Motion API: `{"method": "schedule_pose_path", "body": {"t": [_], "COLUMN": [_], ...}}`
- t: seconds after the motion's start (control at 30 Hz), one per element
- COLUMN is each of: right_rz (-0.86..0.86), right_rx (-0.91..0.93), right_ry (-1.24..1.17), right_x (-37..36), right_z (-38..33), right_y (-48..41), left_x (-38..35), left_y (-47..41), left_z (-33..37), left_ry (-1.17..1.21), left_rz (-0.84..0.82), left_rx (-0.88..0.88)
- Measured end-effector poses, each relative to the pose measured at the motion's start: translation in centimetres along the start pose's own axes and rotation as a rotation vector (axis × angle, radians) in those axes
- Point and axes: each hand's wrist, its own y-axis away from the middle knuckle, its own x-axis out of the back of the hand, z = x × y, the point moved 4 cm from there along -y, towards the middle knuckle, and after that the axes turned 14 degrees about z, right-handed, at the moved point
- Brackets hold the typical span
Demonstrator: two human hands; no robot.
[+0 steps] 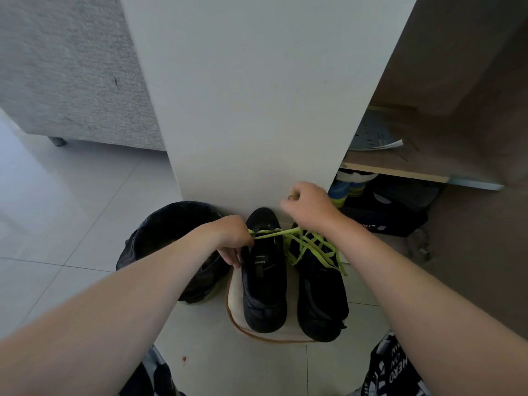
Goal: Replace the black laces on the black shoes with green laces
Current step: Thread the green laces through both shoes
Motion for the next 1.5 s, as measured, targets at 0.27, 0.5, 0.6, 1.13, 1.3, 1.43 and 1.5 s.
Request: {"method": "schedule_pose_path", "body": {"t": [0.27,0.5,0.6,1.13,1.3,1.43,1.5], "right_rz": [-0.128,0.403,0.169,0.070,0.064,0.132,0.174], "right_rx": [0.104,-0.423,-0.605,0.013,0.015,-0.011,-0.009], "right_ry": [0.539,-0.463,-1.035,-0.135,-0.522,-0.487,-0.353], "right_x": [0.6,2.9,1.4,0.7,0.4,0.9,1.2], "right_z": [0.8,2.1,1.2,0.0,-1.7,-1.6,-1.1], "right_y": [-0.6,-1.2,-0.4,-1.0,-1.0,-1.6,-1.6], "left_x": [-0.3,-0.4,-0.5,1.0,1.3,1.9,2.8], "left_y": [-0.3,-0.3,-0.2,1.0,2.8,3.0,2.5], "left_z": [-0.3,-0.3,-0.1,3.5,7.3,7.5,7.0], "left_ry": [0.067,0.107,0.090,-0.160,0.510,0.487,0.429], "left_rz": [-0.019,-0.021,-0.025,0.321,0.191,0.173,0.319], "left_rx": [0.008,0.021,0.030,-0.345,-0.514,-0.512,-0.450]}}
